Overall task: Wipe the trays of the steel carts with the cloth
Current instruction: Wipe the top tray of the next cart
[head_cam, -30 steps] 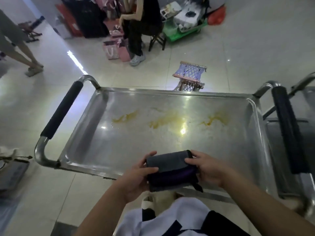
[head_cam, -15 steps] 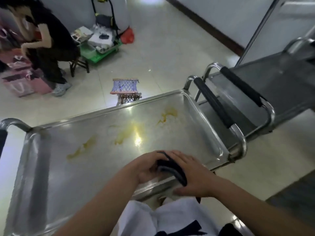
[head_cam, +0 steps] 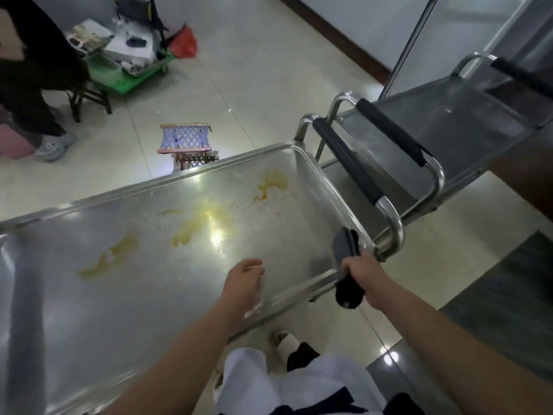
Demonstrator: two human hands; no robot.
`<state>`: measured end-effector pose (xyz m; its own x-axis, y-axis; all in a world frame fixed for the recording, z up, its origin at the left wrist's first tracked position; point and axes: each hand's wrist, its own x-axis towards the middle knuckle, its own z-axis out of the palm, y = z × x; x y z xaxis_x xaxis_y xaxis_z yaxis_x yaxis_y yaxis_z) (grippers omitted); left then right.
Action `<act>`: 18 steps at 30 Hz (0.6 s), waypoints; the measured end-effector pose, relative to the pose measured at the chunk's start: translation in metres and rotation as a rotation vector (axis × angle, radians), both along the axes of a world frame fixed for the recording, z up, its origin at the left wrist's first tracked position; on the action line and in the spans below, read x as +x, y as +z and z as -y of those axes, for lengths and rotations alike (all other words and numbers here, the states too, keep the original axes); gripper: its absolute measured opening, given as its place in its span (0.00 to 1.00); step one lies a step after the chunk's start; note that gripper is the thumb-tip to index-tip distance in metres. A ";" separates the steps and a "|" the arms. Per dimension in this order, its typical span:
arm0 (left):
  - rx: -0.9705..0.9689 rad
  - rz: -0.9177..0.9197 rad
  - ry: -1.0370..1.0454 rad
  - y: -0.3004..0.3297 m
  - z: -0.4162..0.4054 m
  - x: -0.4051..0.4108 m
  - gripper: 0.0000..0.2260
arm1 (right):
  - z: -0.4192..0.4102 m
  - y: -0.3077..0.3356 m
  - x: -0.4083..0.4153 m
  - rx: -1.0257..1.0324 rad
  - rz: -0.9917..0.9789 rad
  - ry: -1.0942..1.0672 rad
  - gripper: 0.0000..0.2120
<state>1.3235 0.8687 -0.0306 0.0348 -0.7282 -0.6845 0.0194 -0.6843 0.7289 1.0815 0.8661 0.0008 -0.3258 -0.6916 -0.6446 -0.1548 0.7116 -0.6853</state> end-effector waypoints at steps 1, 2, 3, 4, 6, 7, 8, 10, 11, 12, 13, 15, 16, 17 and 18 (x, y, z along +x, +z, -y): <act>-0.049 0.129 -0.019 -0.002 -0.001 0.004 0.11 | 0.011 -0.003 -0.007 -0.087 -0.237 0.152 0.25; -0.092 0.256 -0.034 -0.005 -0.003 0.008 0.13 | 0.021 -0.010 -0.016 -0.154 -0.457 0.316 0.31; -0.133 0.382 -0.049 -0.008 -0.004 0.011 0.15 | 0.030 -0.019 -0.024 -0.174 -0.621 0.461 0.34; -0.168 0.507 -0.062 -0.014 -0.004 0.014 0.18 | 0.039 -0.028 -0.030 -0.145 -0.728 0.583 0.35; -0.151 0.744 -0.126 -0.025 -0.002 0.016 0.24 | 0.053 -0.049 -0.041 -0.016 -0.827 0.803 0.36; -0.112 0.822 -0.164 -0.029 -0.001 0.014 0.27 | 0.059 -0.061 -0.046 0.024 -0.860 0.879 0.37; -0.080 0.870 -0.186 -0.033 -0.002 0.010 0.30 | 0.062 -0.068 -0.048 0.011 -0.891 0.920 0.38; -0.041 0.930 -0.180 -0.039 -0.002 -0.004 0.32 | 0.064 -0.083 -0.056 -0.119 -0.948 0.965 0.39; -0.025 0.959 -0.163 -0.042 -0.002 -0.012 0.33 | 0.064 -0.090 -0.060 -0.189 -0.980 0.992 0.39; -0.006 0.980 -0.141 -0.046 -0.002 -0.019 0.33 | 0.064 -0.095 -0.063 -0.237 -1.001 1.015 0.38; 0.021 0.995 -0.122 -0.050 -0.003 -0.025 0.34 | 0.064 -0.100 -0.067 -0.264 -1.008 1.020 0.36; 0.085 1.010 -0.089 -0.062 -0.006 -0.031 0.34 | 0.065 -0.107 -0.067 -0.274 -1.003 1.000 0.34; 0.107 1.025 -0.082 -0.068 -0.008 -0.032 0.34 | 0.066 -0.109 -0.066 -0.274 -1.002 0.985 0.34; 0.116 1.045 -0.084 -0.072 -0.010 -0.033 0.34 | 0.067 -0.112 -0.065 -0.278 -1.011 0.973 0.33; 0.111 1.069 -0.087 -0.075 -0.010 -0.034 0.34 | 0.068 -0.114 -0.064 -0.284 -1.019 0.968 0.33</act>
